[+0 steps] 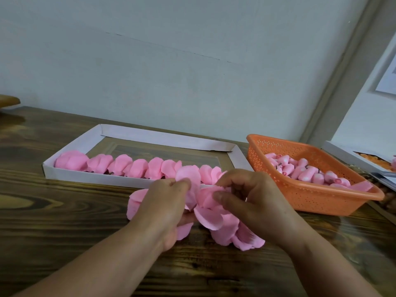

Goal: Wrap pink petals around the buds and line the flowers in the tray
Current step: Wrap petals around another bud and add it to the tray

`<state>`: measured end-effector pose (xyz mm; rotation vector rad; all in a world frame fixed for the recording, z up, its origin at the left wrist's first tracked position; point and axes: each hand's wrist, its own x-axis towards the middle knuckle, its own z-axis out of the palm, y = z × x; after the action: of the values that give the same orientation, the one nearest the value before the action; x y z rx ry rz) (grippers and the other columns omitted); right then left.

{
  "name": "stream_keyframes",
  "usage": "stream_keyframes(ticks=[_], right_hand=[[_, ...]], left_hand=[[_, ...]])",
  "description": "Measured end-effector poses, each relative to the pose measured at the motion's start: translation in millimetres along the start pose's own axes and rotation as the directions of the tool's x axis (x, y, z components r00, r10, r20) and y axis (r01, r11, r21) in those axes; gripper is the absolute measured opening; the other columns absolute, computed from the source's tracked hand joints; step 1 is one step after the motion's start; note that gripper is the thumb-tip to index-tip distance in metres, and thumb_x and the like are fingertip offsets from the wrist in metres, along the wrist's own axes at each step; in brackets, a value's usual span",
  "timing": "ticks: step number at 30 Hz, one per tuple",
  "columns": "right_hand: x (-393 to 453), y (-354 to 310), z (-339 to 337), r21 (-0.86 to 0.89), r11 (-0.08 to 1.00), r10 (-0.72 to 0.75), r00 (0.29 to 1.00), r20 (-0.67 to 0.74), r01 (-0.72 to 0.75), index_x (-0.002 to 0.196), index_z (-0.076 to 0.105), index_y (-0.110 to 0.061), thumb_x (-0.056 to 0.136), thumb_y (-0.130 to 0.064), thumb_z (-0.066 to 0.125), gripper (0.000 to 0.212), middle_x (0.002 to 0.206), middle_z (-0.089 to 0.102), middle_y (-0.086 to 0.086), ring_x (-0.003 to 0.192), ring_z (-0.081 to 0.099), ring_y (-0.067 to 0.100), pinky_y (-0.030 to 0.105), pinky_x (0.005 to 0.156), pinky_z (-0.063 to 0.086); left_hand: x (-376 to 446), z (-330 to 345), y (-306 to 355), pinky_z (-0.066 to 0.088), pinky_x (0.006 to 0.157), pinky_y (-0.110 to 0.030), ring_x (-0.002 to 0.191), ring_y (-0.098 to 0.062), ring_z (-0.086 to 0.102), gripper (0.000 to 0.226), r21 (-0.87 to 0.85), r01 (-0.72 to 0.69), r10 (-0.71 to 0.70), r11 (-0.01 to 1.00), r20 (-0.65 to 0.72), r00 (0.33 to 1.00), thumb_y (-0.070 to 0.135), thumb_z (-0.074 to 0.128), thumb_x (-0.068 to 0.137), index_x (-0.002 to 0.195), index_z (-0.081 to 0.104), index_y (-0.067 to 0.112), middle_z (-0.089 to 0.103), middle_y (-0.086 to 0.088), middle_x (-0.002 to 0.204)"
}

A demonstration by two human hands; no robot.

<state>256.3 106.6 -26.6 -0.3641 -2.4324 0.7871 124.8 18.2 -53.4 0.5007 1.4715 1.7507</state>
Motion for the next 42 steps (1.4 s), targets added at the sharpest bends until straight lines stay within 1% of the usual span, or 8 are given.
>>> stream_keyframes(ticks=[8,11,16,21,26,32,37,42], right_hand=[[13.8,-11.9,-12.5,-0.302,0.953,0.069,0.990,0.127,-0.028,0.081,0.063,-0.023,0.086,-0.015,0.063,0.009,0.057,0.052,-0.020,0.059,0.048,-0.002,0.014,0.055,0.037],[17.4,-12.1,-15.6,-0.293,0.953,0.118,0.986,0.120,-0.078,0.075,0.058,-0.027,0.086,-0.016,0.064,0.017,0.059,0.051,-0.032,0.056,0.047,-0.004,0.012,0.054,0.037],[16.3,-10.1,-19.2,-0.169,0.977,0.150,0.981,0.122,-0.128,0.091,0.058,-0.026,0.084,-0.013,0.066,0.017,0.052,0.045,-0.009,0.050,0.039,0.005,0.027,0.051,0.035],[13.3,-10.3,-19.4,-0.092,0.986,0.148,0.983,0.109,-0.139,0.079,0.061,-0.022,0.083,-0.009,0.067,0.015,0.058,0.055,0.013,0.054,0.051,0.018,0.041,0.053,0.045],[10.8,-2.7,-10.6,0.035,0.976,0.217,0.976,0.011,-0.217,0.077,0.058,-0.014,0.081,-0.002,0.068,0.016,0.043,0.051,-0.004,0.048,0.060,0.009,0.029,0.050,0.049],[8.9,-9.6,-17.8,0.161,0.955,0.222,0.962,0.158,-0.247,0.097,0.063,-0.012,0.083,0.001,0.066,0.019,0.064,0.056,0.033,0.045,0.057,0.007,0.019,0.045,0.046],[7.8,-4.5,-15.2,0.199,0.932,0.288,0.953,0.092,-0.301,0.079,0.058,-0.007,0.081,-0.003,0.070,0.013,0.051,0.063,0.011,0.040,0.054,0.014,0.024,0.041,0.046],[10.0,-3.4,-17.1,0.219,0.917,0.315,0.942,0.117,-0.334,0.084,0.062,-0.007,0.081,-0.004,0.070,0.010,0.055,0.066,0.010,0.042,0.055,0.017,0.030,0.047,0.047]], left_hand=[[-11.0,3.6,-6.6,0.053,0.084,-0.051,0.087,-0.042,0.063,0.041,0.295,-0.235,0.194,0.926,0.163,0.967,0.036,0.047,0.097,0.083,0.067,0.003,0.064,-0.029,0.093],[-15.2,3.0,-4.5,0.051,0.078,-0.040,0.078,-0.031,0.062,0.038,0.276,-0.279,0.208,0.920,0.260,0.943,0.035,0.047,0.096,0.081,0.072,0.011,0.067,-0.024,0.091],[-15.9,0.1,-4.5,0.045,0.061,-0.018,0.062,0.001,0.058,0.040,0.279,-0.306,0.190,0.910,0.375,0.908,0.018,0.052,0.093,0.061,0.071,0.030,0.064,0.013,0.061],[-14.8,-2.0,-2.8,0.047,0.057,-0.013,0.066,0.000,0.064,0.042,0.260,-0.284,0.158,0.923,0.415,0.896,0.007,0.048,0.093,0.069,0.075,0.028,0.070,0.011,0.068],[-10.0,-2.2,-7.9,0.055,0.069,-0.020,0.087,-0.008,0.071,0.024,0.217,-0.273,0.191,0.937,0.338,0.922,0.015,0.060,0.091,0.112,0.069,0.023,0.075,0.007,0.094],[-9.3,-3.6,-7.2,0.048,0.071,-0.023,0.086,-0.009,0.070,0.019,0.229,-0.222,0.126,0.948,0.371,0.920,0.019,0.063,0.089,0.105,0.072,0.023,0.076,0.007,0.092],[-9.6,-2.4,-7.3,0.052,0.078,-0.028,0.091,-0.011,0.070,0.022,0.211,-0.200,0.115,0.957,0.356,0.927,0.018,0.062,0.088,0.109,0.069,0.023,0.075,0.006,0.095],[-9.1,-3.7,-6.8,0.053,0.085,-0.033,0.094,-0.013,0.070,0.024,0.213,-0.179,0.100,0.960,0.338,0.936,0.017,0.062,0.089,0.112,0.069,0.020,0.075,0.006,0.095]])
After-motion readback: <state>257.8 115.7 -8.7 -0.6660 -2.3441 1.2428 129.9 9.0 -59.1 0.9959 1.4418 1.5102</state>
